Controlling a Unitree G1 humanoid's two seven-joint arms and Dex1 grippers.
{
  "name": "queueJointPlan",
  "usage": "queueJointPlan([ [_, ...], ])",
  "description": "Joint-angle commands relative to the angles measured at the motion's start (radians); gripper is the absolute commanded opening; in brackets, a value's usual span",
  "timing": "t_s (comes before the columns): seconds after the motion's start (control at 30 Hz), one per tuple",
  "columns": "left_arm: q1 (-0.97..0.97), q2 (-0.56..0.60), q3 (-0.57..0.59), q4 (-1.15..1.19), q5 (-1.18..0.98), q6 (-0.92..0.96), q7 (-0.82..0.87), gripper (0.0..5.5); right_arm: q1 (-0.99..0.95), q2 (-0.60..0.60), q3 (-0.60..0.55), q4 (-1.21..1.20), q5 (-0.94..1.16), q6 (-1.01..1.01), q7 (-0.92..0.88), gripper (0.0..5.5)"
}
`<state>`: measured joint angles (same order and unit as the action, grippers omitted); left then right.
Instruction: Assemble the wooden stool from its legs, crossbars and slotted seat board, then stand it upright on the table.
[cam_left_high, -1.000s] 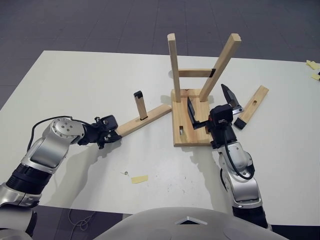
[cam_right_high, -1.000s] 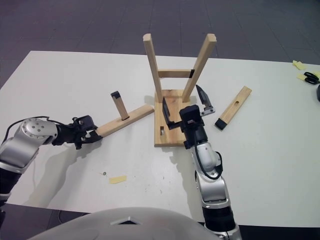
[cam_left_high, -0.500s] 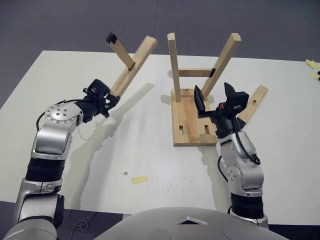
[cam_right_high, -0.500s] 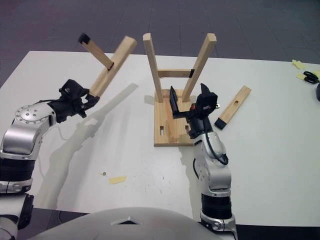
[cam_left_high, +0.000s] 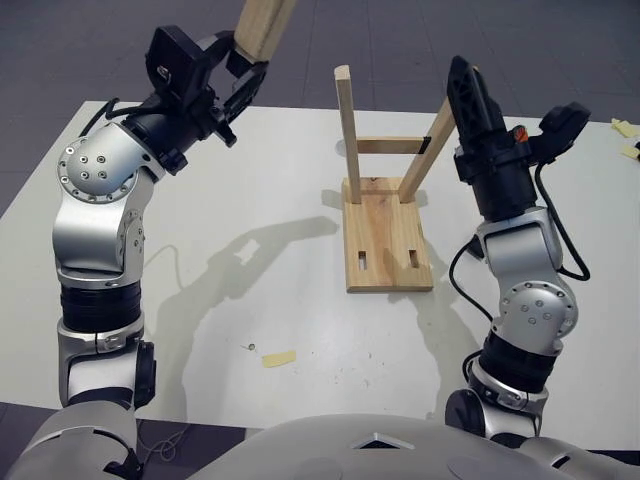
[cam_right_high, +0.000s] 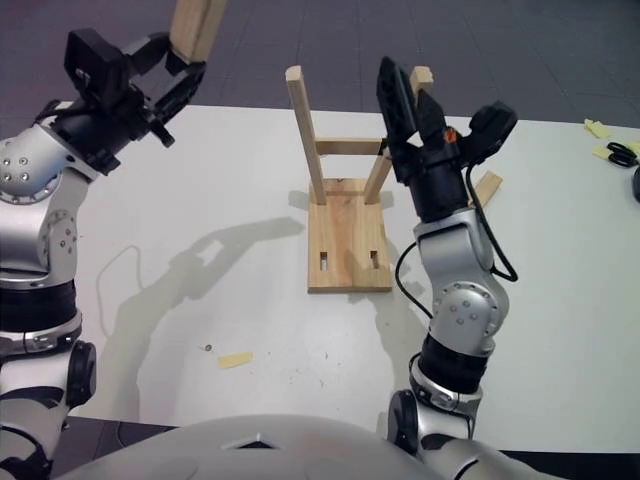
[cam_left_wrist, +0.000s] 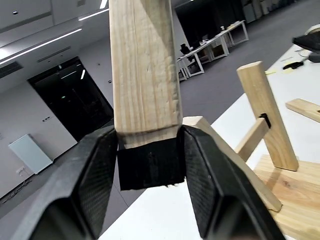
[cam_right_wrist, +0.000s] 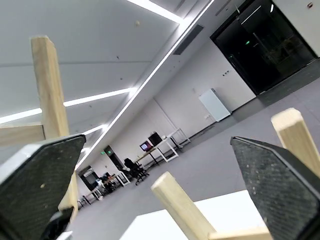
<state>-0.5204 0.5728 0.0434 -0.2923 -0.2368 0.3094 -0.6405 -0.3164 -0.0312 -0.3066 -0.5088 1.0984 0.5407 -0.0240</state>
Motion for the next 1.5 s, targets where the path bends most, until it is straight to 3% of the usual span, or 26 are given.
queueJointPlan([
  [0.03,0.033,0.039,-0.059,-0.040,0.027,-0.064,-0.076,1.95,-0.109,-0.012,-0.041,-0.016,0.221,-0.013,-0.099,5.20],
  [0.23,0.055,0.037,-0.096,-0.047,0.056,-0.108,-0.099,1.95,-0.167,-0.044,0.014,0.025,0.350,0.008,-0.126,4.30],
  [0.47,0.080,0.024,-0.141,-0.072,0.068,-0.119,-0.100,1.95,-0.208,-0.084,0.099,0.104,0.283,0.030,-0.062,3.17],
  [0.87,0.221,-0.021,-0.182,-0.161,0.193,-0.149,0.012,1.95,-0.214,-0.149,0.075,0.111,0.352,0.052,-0.045,1.23],
  [1.2,0.328,-0.082,-0.220,-0.263,0.275,-0.070,0.122,1.95,-0.282,-0.224,0.076,0.203,0.363,0.122,-0.059,1.07],
  [1.27,0.345,-0.117,-0.190,-0.311,0.190,0.013,0.128,2.48,-0.285,-0.255,0.050,0.235,0.349,0.129,-0.069,1.03],
  [1.33,0.344,-0.186,-0.080,-0.401,-0.030,0.143,0.153,2.81,-0.265,-0.313,0.007,0.269,0.342,0.147,-0.073,1.02],
  [1.4,0.300,-0.230,0.097,-0.460,-0.367,0.231,0.247,3.14,-0.231,-0.378,-0.042,0.298,0.353,0.174,-0.069,1.02],
  [1.5,0.235,-0.192,0.326,-0.453,-0.790,0.232,0.404,3.67,-0.122,-0.458,-0.107,0.309,0.392,0.233,-0.056,1.02],
])
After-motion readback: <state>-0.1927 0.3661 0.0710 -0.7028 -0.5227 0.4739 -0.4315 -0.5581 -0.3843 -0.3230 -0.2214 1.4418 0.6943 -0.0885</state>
